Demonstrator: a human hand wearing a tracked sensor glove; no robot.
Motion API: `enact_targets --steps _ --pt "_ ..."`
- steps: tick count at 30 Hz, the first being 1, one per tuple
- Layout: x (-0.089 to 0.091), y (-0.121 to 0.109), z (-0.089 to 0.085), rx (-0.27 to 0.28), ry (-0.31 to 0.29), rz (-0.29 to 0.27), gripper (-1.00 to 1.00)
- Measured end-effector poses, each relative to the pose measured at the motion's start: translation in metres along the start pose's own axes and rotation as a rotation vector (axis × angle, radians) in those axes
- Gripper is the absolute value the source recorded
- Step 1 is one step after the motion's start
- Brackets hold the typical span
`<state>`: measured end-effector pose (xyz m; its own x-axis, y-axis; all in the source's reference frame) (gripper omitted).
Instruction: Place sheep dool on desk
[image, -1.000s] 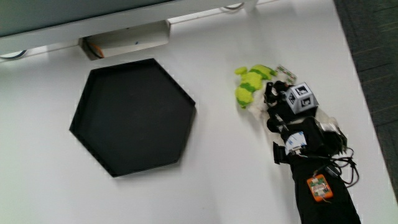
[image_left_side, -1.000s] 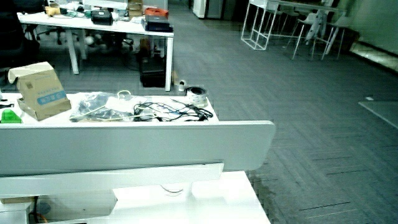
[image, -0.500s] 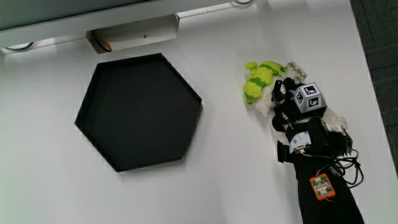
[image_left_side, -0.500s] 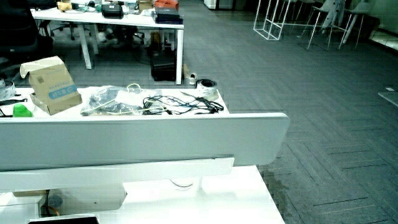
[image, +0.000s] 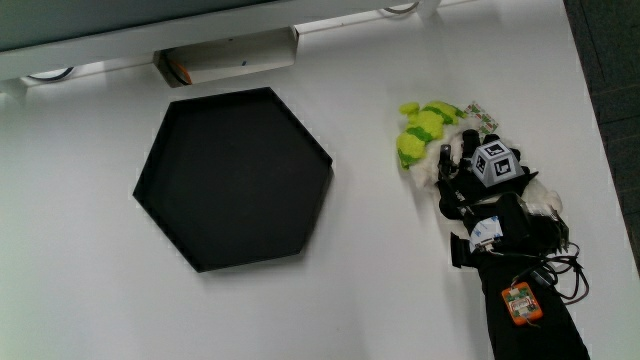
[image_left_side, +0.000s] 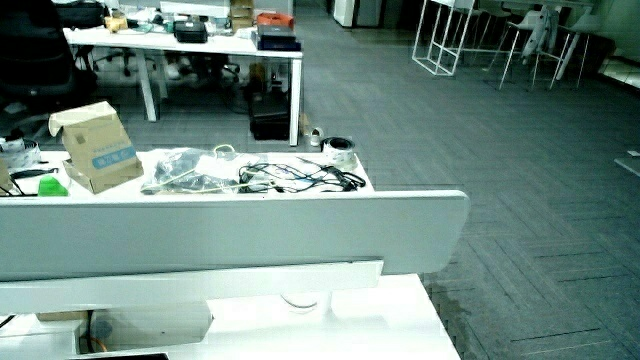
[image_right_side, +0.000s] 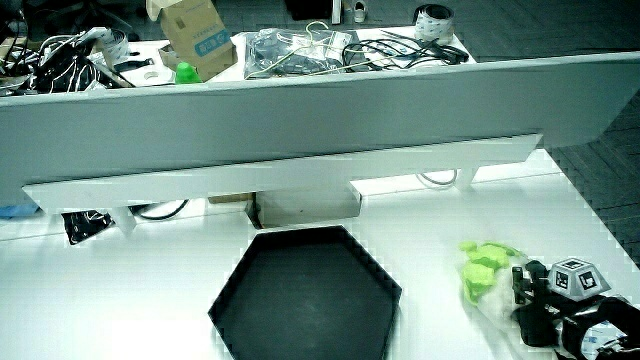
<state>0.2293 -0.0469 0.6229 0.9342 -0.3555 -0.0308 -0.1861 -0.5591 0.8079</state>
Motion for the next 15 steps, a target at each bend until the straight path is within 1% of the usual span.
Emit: enact_targets --steps 1,2,3,4,5,6,7,8,9,10,11,12,13,14,15 --pt "0.002 0.001 -0.004 -0.009 -0.013 -0.012 -0.67" --pt "0.005 0.003 -0.008 -0.029 -0.017 -0.023 -0.70" --pt "0.009 0.005 -0.014 -0.036 -0.019 -0.030 -0.73" --pt "0.010 0.000 -0.013 -0.025 -0.022 -0.040 -0.76" --pt "0.012 -0.001 -0.016 -0.056 -0.003 -0.018 -0.79" --pt "0.014 0.000 -0.018 -0.054 -0.011 -0.032 -0.82" --pt "0.014 -0.002 -0.018 -0.061 0.003 -0.015 -0.85" --pt "0.013 -0.004 -0.019 -0.060 -0.003 -0.015 -0.88" --pt "0.013 -0.002 -0.022 -0.078 0.000 -0.008 -0.91" --pt "0.012 -0.001 -0.024 -0.088 -0.009 -0.001 -0.94" --pt "0.012 0.000 -0.025 -0.084 -0.012 -0.014 -0.97" --pt "0.011 -0.001 -0.023 -0.098 -0.007 0.002 -1.00" --pt "0.012 0.000 -0.024 -0.089 -0.020 -0.002 -1.00" --pt "0.014 0.003 -0.025 -0.112 -0.015 0.005 -1.00" --pt "0.013 0.002 -0.022 -0.106 -0.018 0.019 -1.00"
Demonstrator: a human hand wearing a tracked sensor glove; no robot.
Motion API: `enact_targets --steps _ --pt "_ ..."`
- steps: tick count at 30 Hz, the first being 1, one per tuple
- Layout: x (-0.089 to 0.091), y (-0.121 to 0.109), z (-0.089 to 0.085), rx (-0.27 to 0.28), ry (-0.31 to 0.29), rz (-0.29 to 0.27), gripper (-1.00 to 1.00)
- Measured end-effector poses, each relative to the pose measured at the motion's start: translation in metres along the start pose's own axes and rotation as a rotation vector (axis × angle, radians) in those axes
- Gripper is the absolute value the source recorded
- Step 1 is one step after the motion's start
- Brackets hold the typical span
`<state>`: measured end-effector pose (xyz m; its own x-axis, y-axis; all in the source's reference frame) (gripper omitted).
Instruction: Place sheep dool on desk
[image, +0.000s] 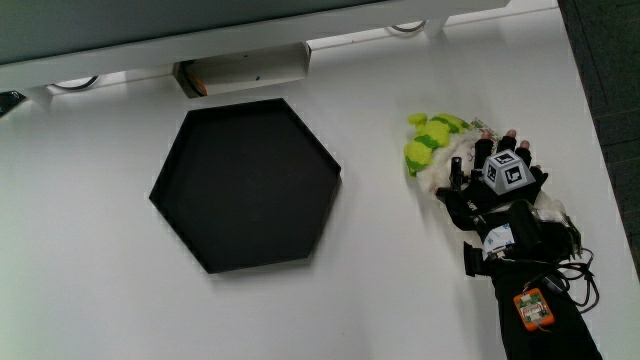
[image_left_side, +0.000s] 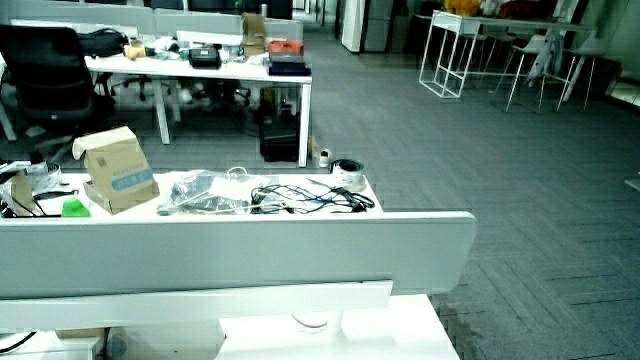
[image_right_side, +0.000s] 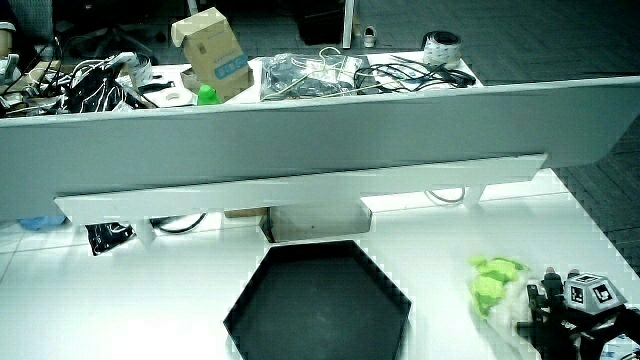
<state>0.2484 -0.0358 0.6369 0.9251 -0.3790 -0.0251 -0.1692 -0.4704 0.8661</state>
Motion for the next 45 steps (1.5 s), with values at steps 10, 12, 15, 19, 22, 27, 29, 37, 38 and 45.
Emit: enact_targets --steps 10,12,15,19,22,27,29,37,38,45 --pt "0.005 -0.005 0.003 0.018 0.041 0.019 -1.00" --pt "0.005 -0.005 0.001 -0.002 0.051 0.032 -1.00" --pt "0.008 -0.006 0.003 0.015 0.039 0.028 -1.00" --pt "0.005 -0.011 0.006 0.045 0.038 0.036 -1.00" --pt "-0.001 -0.013 0.003 0.056 0.055 0.072 -1.00" --pt "-0.009 -0.012 -0.010 0.091 0.047 0.075 -1.00" --pt "-0.009 -0.013 -0.016 0.074 0.062 0.083 -1.00" --pt "-0.026 -0.038 -0.020 0.223 0.103 0.162 -1.00" --pt "-0.031 -0.042 -0.022 0.202 0.141 0.196 -1.00" --pt "-0.034 -0.047 -0.046 0.209 0.147 0.220 -1.00"
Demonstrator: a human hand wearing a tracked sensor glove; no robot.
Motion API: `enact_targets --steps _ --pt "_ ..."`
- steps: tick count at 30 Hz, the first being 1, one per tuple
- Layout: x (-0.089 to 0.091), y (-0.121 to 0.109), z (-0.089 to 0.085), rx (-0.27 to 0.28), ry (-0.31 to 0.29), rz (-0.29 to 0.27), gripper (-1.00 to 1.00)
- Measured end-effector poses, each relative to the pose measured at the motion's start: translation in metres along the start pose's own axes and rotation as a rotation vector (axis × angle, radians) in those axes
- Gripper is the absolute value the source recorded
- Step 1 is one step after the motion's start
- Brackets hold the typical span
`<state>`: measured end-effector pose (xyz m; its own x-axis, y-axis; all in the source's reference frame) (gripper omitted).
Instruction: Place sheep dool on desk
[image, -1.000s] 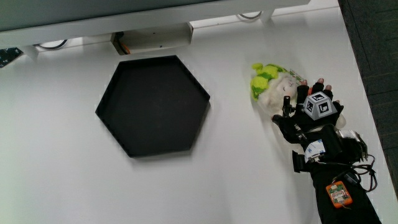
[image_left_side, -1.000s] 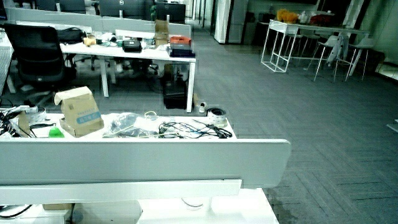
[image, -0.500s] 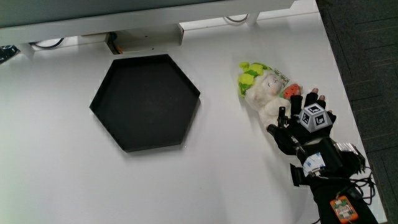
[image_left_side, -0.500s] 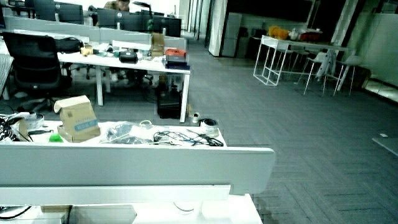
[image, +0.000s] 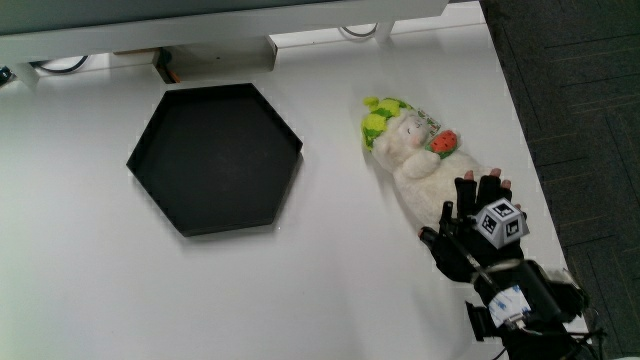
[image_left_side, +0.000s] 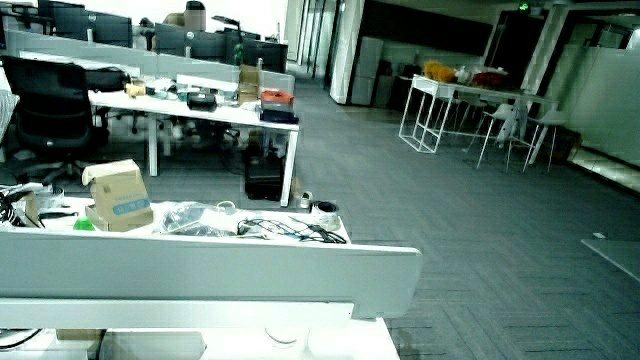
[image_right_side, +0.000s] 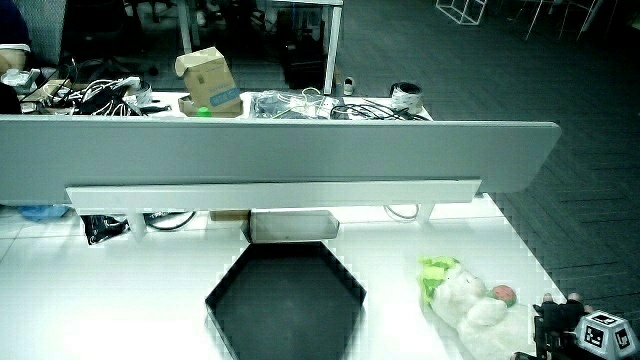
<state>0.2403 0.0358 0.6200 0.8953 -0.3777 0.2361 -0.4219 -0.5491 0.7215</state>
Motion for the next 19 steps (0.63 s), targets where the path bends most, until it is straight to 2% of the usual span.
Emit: enact_targets --steps 1,2,3,5,6,10,11,15,16,17,18,19 --pt "0.006 0.002 -0.009 0.003 -0.008 -0.021 -1.00" --pt "0.006 -0.002 -0.011 -0.006 0.009 -0.010 -1.00" --pt "0.007 -0.005 -0.013 0.022 0.020 -0.007 -1.00" --pt "0.001 -0.015 -0.008 0.030 0.024 0.013 -1.00" --pt "-0.009 -0.025 0.003 -0.023 0.067 0.034 -1.00" --pt "-0.013 -0.041 -0.003 -0.014 0.084 0.023 -1.00" --pt "-0.018 -0.048 0.001 0.004 0.067 0.024 -1.00" --pt "-0.022 -0.064 -0.013 0.026 0.123 0.037 -1.00" --pt "-0.026 -0.070 -0.013 0.049 0.123 0.019 -1.00" --pt "-0.030 -0.075 -0.015 0.023 0.139 -0.003 -1.00" --pt "-0.033 -0.080 -0.016 0.036 0.146 0.002 -1.00" --pt "-0.029 -0.078 -0.031 0.039 0.193 0.020 -1.00"
